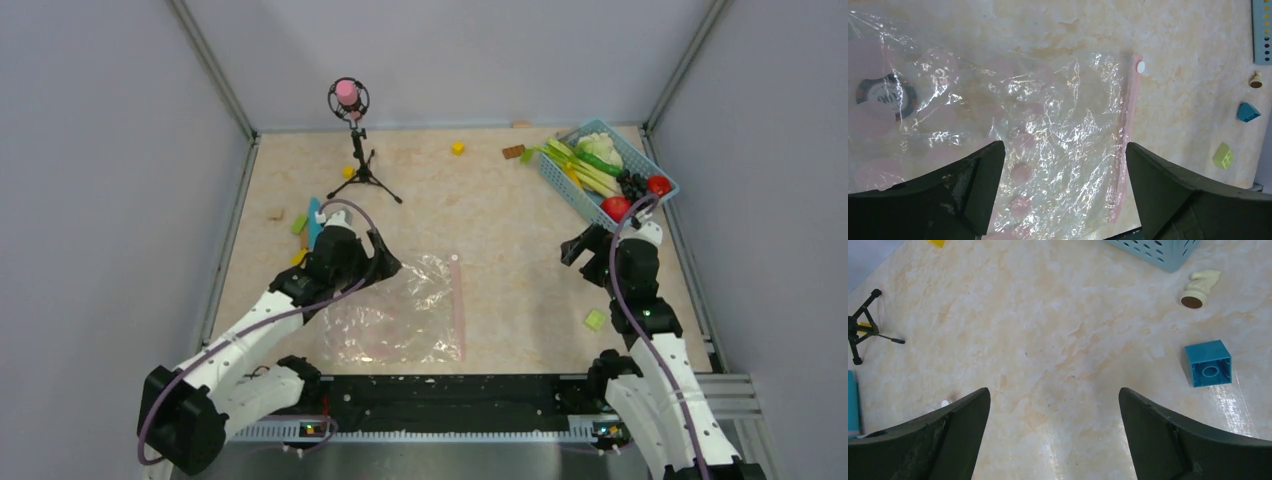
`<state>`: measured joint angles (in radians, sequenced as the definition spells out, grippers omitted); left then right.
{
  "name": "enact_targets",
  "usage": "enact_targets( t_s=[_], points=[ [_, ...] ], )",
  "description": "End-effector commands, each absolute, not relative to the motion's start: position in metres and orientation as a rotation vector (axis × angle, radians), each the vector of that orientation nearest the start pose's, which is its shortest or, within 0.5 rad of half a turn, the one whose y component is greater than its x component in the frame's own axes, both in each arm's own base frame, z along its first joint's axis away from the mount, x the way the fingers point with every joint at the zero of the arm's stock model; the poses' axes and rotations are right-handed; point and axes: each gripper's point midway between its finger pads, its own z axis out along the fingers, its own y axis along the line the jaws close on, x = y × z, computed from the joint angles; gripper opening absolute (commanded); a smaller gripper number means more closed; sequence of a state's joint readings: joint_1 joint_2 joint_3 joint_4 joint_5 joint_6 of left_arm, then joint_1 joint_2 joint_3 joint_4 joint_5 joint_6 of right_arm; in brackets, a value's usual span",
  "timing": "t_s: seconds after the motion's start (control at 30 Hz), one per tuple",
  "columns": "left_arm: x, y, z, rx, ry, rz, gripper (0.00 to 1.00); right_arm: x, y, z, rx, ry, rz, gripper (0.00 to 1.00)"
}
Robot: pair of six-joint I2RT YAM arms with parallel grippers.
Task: Place the food in the zip-top bag and seal the zipper
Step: Pick up the zipper food storage bag at the center of the board.
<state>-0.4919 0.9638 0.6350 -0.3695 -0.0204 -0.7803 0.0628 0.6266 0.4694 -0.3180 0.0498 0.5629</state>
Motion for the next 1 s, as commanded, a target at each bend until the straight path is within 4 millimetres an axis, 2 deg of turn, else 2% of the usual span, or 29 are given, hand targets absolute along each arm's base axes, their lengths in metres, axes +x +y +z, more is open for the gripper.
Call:
enact_targets(
  t_s=[0.0, 0.2, 0.37, 0.43, 0.53, 0.67, 0.8, 0.97],
  points=[
    [0.259, -0.176, 0.141, -0.352, 2.31, -0.609, 0.95, 0.269, 0.034, 0.165, 0.522, 1.901, 0.388, 0.99],
    [0.25, -0.225, 0.117, -0.225, 2.456, -0.506, 0.92, 0.262, 0.024, 0.166, 0.574, 1.833, 0.36, 0.99],
    [0.236, -0.272, 0.091, -0.052, 2.587, -0.331, 0.87, 0.258, 0.028, 0.169, 0.554, 1.81, 0.391, 0.99],
    [0.231, -0.285, 0.081, 0.014, 2.635, -0.233, 0.83, 0.257, 0.027, 0.169, 0.557, 1.808, 0.39, 0.99],
    [0.223, -0.298, 0.066, 0.091, 2.687, -0.093, 0.8, 0.256, 0.028, 0.168, 0.556, 1.814, 0.391, 0.99],
    [0.209, -0.316, 0.047, 0.16, 2.749, -0.084, 0.72, 0.255, 0.028, 0.167, 0.554, 1.821, 0.39, 0.99],
    [0.2, -0.321, 0.031, 0.173, 2.794, -0.081, 0.65, 0.255, 0.028, 0.164, 0.557, 1.827, 0.387, 0.99],
    [0.196, -0.318, 0.025, 0.161, 2.807, -0.056, 0.49, 0.254, 0.027, 0.165, 0.561, 1.83, 0.382, 0.99]
  ],
)
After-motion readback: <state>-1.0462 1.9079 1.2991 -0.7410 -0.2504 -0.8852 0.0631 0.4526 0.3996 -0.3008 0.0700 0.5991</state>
